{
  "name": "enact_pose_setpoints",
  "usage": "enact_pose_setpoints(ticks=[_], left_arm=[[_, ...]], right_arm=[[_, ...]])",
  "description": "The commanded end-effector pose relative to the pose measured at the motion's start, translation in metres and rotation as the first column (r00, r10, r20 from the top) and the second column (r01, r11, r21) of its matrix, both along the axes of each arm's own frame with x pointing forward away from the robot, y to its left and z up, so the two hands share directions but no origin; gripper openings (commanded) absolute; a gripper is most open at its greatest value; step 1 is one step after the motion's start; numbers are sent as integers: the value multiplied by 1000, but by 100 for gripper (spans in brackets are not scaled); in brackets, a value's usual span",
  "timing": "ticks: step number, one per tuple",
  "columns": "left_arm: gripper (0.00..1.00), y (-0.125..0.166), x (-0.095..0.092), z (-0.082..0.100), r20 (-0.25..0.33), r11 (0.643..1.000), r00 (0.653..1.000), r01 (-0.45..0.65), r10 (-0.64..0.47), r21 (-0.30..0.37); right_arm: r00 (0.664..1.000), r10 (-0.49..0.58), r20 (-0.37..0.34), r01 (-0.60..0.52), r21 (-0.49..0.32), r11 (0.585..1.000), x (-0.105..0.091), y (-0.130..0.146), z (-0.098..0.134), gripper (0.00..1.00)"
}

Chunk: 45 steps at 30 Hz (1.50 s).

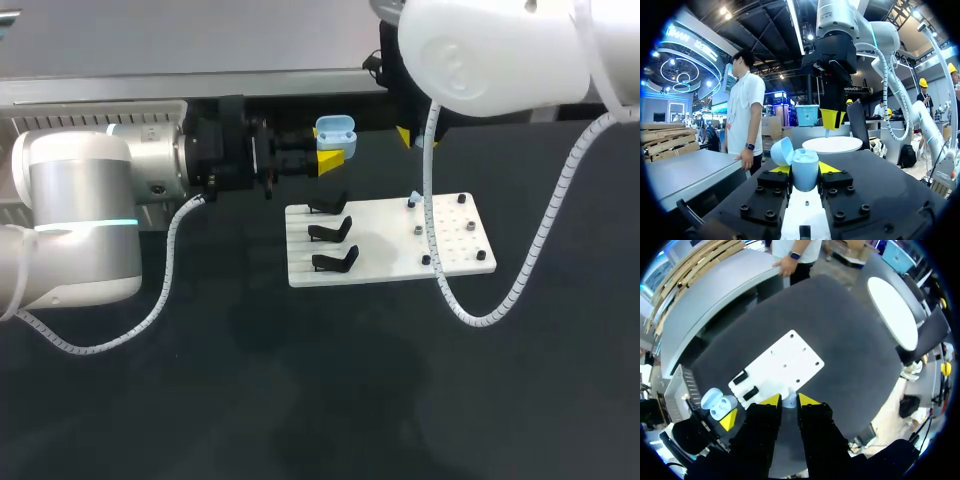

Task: Pick up each earbud case from the left stands, insert the matching earbuds, close the lid, and place the case in the box.

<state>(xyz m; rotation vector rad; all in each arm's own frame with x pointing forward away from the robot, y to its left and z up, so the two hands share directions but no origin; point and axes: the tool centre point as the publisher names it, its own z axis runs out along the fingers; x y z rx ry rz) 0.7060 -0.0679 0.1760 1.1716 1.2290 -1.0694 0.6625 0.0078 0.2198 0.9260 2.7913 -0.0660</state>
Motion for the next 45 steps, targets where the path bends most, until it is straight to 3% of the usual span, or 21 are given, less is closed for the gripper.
enact_pose_setpoints(ticks=[1,9,24,45], left_arm=[[0,0,-2,-1,5,1000,1000,-9,9,-4],[0,0,-2,-1,5,1000,1000,-9,9,-4],[0,0,-2,-1,5,1000,1000,-9,9,-4],[0,0,-2,-1,5,1000,1000,-9,9,-4]], right_arm=[[1000,0,3,0,1,1000,-2,-1,0,0],[1000,5,5,-5,3,1000,-1,6,3,0],[980,197,17,-198,26,980,9,61,31,0],[952,307,-6,-307,23,952,33,87,20,0]])
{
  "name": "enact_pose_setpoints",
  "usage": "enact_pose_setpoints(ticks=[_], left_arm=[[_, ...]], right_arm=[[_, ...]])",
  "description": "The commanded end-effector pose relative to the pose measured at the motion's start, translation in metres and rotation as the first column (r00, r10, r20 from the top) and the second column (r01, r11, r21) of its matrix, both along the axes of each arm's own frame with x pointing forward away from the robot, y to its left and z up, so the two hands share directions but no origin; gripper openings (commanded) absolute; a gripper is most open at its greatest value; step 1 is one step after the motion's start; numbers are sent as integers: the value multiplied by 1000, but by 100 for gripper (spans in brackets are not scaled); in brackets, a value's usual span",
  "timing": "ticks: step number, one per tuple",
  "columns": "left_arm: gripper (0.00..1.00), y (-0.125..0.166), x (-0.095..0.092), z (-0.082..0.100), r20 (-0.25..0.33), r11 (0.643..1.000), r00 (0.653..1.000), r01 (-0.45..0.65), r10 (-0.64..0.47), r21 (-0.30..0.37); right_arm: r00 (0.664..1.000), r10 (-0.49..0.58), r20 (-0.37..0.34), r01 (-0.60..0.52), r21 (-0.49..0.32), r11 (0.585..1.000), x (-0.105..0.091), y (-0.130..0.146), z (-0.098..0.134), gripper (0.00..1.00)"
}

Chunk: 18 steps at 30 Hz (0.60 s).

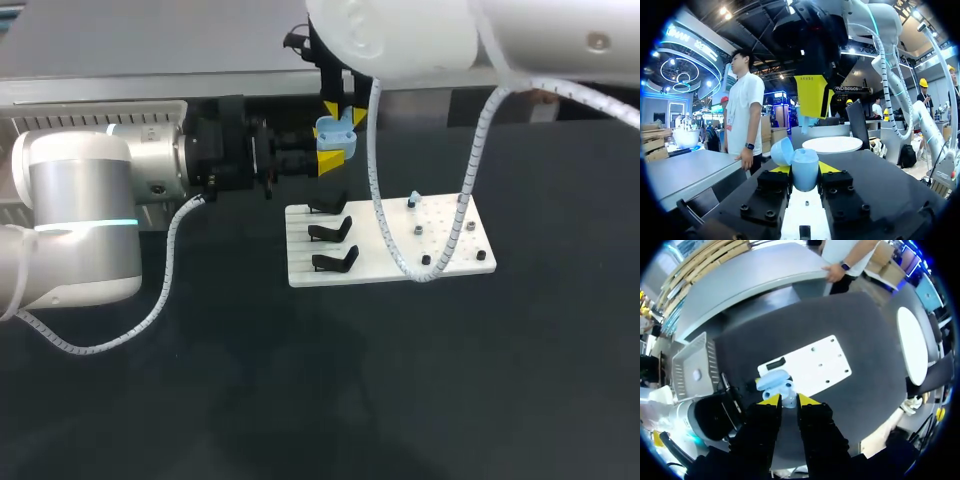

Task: Pick up each earbud case from the left stands, insert the matching earbuds, close the lid, and place the case in the box.

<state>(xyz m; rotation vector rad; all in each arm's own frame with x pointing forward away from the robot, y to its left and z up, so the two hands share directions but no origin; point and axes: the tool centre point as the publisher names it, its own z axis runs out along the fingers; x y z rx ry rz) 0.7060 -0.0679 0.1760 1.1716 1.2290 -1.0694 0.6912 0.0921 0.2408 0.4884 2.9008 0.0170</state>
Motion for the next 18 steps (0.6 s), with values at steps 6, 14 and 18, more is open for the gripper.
enact_pose_setpoints(ticks=[6,14,18], left_arm=[[0,0,-2,-1,5,1000,1000,-9,9,-4],[0,0,-2,-1,5,1000,1000,-9,9,-4],[0,0,-2,-1,5,1000,1000,-9,9,-4]], right_arm=[[1000,9,-20,-9,-4,1000,4,5,-4,0],[999,10,-33,-10,1,1000,1,3,-11,0],[999,11,-35,-12,-2,1000,3,3,-12,0]])
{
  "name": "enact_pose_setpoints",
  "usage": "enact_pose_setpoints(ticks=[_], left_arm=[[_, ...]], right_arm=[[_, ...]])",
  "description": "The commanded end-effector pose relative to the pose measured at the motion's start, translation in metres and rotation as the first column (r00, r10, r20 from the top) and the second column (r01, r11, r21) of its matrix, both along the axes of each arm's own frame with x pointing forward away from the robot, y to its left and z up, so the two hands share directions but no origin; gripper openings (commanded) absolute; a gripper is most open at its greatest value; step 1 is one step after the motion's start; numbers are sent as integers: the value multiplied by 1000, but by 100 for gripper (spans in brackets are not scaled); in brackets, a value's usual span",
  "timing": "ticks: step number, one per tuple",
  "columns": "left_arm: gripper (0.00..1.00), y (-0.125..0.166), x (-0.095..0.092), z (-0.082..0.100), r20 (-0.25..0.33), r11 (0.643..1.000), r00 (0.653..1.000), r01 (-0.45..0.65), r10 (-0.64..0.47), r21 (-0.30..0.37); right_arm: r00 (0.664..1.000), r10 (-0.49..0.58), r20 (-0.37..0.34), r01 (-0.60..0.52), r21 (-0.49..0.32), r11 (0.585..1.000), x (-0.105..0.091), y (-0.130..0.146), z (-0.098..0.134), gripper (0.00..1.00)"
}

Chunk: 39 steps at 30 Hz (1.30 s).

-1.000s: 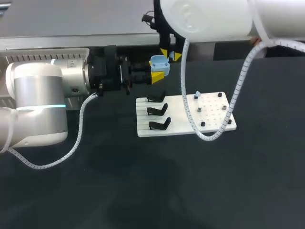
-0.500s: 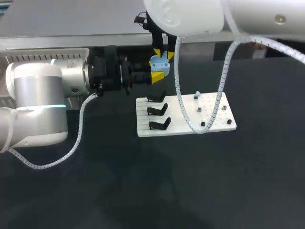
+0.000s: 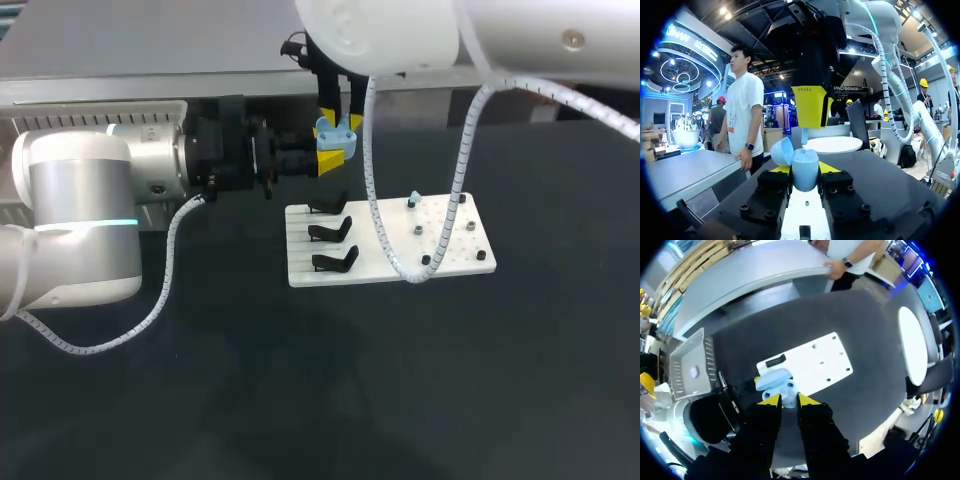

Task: Pick up each earbud case from the left stands, insert the matching earbuds, close the lid, and place the case in the box.

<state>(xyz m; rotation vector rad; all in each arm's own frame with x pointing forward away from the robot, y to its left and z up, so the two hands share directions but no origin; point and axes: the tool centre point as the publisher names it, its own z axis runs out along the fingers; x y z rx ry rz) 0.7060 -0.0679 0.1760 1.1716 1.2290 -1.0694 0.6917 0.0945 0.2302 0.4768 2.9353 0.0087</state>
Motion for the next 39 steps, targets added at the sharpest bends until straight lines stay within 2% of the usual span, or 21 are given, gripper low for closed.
enact_pose_setpoints(ticks=[1,39], left_arm=[[0,-1,-2,-1,5,1000,1000,-9,9,-4],[0,-1,-2,-1,5,1000,1000,-9,9,-4]], right_arm=[[1000,0,-2,0,-1,1000,3,0,-2,0],[1000,-7,-15,7,9,1000,7,0,-9,0]])
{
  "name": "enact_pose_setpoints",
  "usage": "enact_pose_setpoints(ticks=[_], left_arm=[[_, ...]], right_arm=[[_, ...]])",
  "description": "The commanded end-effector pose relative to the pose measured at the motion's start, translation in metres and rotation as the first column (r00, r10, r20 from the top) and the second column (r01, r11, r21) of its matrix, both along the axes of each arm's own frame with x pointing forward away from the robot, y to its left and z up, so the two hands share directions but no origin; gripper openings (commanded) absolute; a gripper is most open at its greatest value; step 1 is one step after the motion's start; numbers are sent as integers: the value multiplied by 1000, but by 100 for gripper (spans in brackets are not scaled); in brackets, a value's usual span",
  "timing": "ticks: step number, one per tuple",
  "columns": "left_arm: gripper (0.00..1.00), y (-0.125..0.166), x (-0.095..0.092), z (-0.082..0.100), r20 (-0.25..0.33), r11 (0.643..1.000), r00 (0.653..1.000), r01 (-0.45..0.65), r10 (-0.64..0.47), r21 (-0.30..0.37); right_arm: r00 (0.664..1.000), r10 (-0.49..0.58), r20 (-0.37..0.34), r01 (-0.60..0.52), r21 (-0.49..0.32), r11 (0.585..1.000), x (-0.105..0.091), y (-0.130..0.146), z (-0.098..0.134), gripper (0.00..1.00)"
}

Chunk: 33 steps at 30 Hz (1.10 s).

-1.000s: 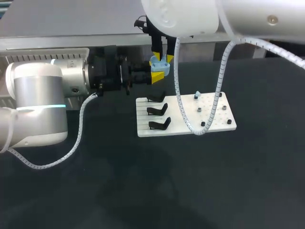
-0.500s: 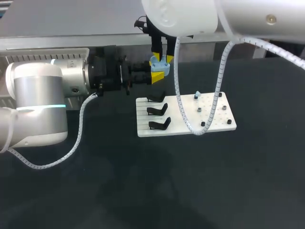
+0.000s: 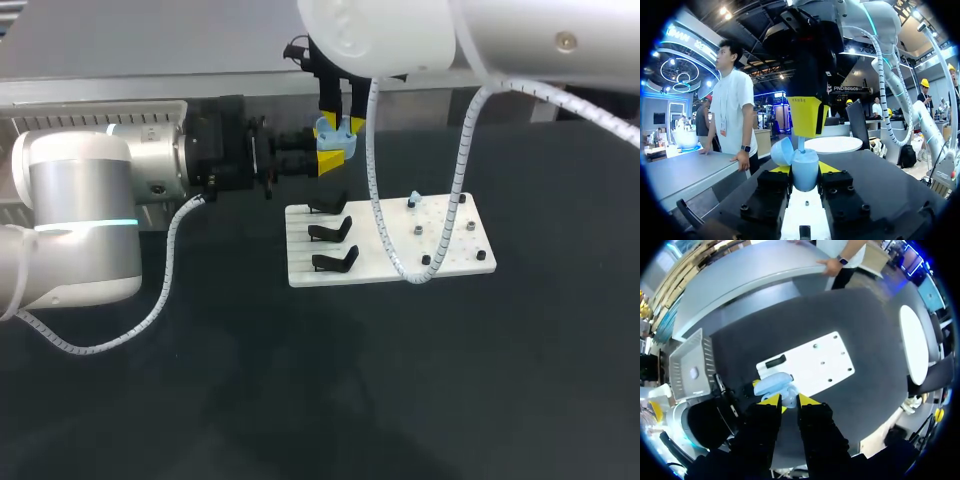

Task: Pick up each earbud case from the left stands, insert the matching earbuds, close the lid, and place the case in the box.

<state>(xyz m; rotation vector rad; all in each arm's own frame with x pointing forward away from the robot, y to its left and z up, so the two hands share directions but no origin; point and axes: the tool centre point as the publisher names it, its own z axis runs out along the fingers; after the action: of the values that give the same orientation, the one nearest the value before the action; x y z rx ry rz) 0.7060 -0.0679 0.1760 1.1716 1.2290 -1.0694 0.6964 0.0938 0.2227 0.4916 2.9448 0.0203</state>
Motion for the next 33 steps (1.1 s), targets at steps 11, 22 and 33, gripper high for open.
enact_pose_setpoints(ticks=[11,22,33], left_arm=[[0,0,-2,-1,5,1000,1000,-9,9,-4],[0,0,-2,-1,5,1000,1000,-9,9,-4],[0,0,-2,-1,5,1000,1000,-9,9,-4]], right_arm=[[1000,10,-16,-10,-4,1000,2,2,-6,0],[999,21,-32,-21,-1,1000,5,2,-13,0],[999,35,-30,-34,21,999,2,2,-10,48]])
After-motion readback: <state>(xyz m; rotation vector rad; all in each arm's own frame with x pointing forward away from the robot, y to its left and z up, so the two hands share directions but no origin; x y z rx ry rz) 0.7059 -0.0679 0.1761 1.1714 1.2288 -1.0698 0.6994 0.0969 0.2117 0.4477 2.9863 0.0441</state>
